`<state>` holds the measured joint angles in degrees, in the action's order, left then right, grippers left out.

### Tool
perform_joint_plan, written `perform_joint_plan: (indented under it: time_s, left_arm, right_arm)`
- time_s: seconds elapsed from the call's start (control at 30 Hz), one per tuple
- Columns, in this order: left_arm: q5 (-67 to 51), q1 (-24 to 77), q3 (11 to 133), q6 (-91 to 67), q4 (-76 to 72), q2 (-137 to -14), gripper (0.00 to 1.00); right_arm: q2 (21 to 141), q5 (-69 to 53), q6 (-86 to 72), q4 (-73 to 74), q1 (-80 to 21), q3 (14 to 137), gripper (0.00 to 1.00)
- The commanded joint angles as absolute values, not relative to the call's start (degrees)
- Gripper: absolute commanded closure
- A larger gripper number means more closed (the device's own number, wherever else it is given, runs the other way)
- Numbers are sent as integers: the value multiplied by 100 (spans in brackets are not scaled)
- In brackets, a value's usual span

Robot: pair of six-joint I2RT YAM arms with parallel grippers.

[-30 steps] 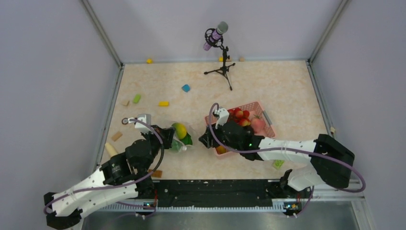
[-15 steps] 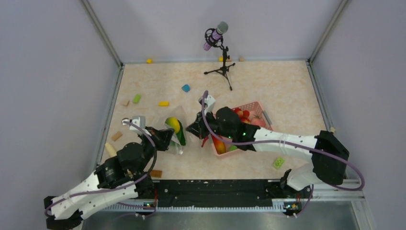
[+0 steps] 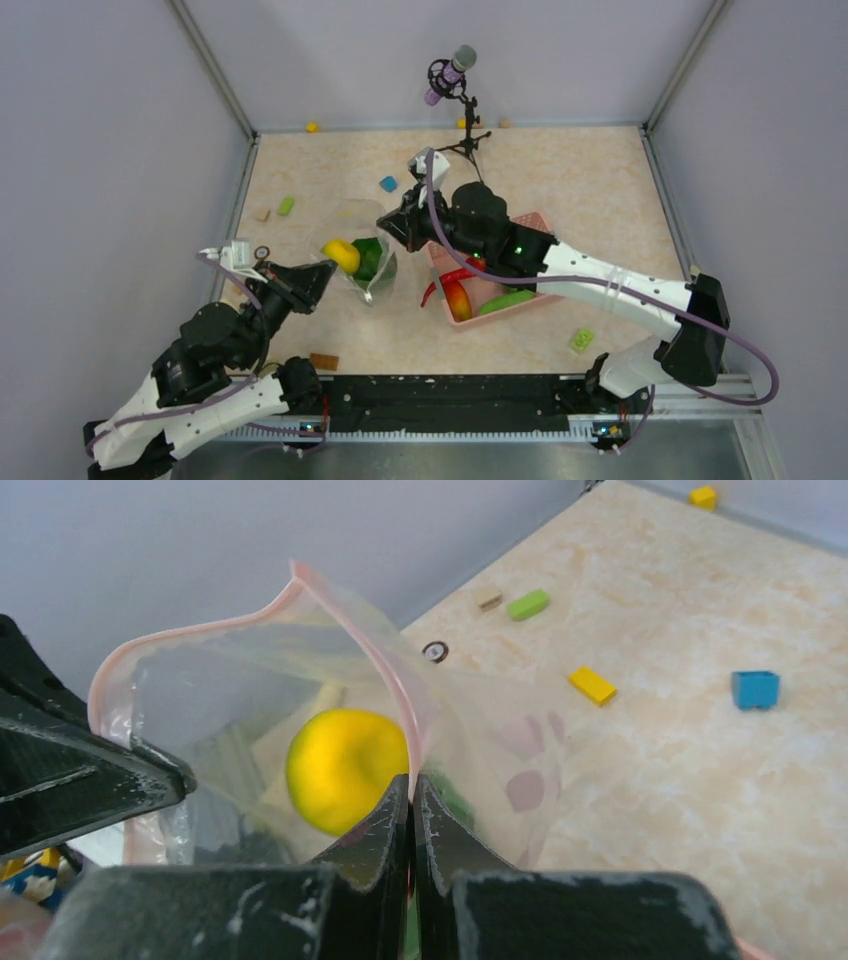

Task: Place the food in the zip-top bag and seal the zipper
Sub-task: Adjust the zipper food storage bag at the center of the board.

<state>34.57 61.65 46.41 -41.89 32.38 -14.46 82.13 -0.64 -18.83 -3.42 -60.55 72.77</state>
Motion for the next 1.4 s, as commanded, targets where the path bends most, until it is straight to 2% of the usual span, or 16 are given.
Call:
perform_joint_plan:
  time_s: [0.0,0.2,0.5,0.7,0.83,0.93,0.97,1.0,1.07,1.13,1.2,1.27,1.37]
  left_arm:
    - [3720,6187,5110,-4297,3483,-1350,100]
    - [4183,6188,5259,-4486,3842,-1256,100]
    - [4446,6189,4968,-4531,3768,-805,100]
    - [4356,6183,4955,-4443,3867,-1499,100]
    - [4404,6187,4966,-4414,3902,-1892,100]
    - [4619,6189,4787,-4426,3813,-1984,100]
    - [4664,6186,4723,-4430,3765,-1981,100]
    - [4678,6187,4660,-4430,3708,-1963,100]
    - [4663,6187,4545,-4410,3590,-1912,100]
    - [4675,6181,4431,-4394,3489,-1830,100]
    - [4705,6187,4334,-4369,3424,-1754,100]
    - [4717,6191,4297,-4368,3383,-1682,100]
    - [4651,6190,4268,-4354,3334,-1608,100]
  right_arm:
    - [7953,341,-1553,-250,-5936,7779,100]
    - [7819,166,-1347,-410,-5899,7677,100]
    - [7560,26,-1160,-1277,-5903,6612,100]
    - [8031,28,-1178,-943,-5903,6849,100]
    - [8252,176,-1294,-785,-5883,6859,92]
    - [8221,304,-1478,-566,-5846,6712,78]
    - [8152,392,-1554,-477,-5847,6621,70]
    - [8065,497,-1617,-450,-5844,6501,56]
    - [7815,830,-1812,-434,-5836,6216,35]
    - [7505,1174,-2116,-459,-5839,5851,20]
    - [7169,1496,-2517,-539,-5841,5360,9]
    - [6854,1832,-2881,-632,-5837,4962,3]
    - [6443,2381,-3543,-596,-5838,4408,1]
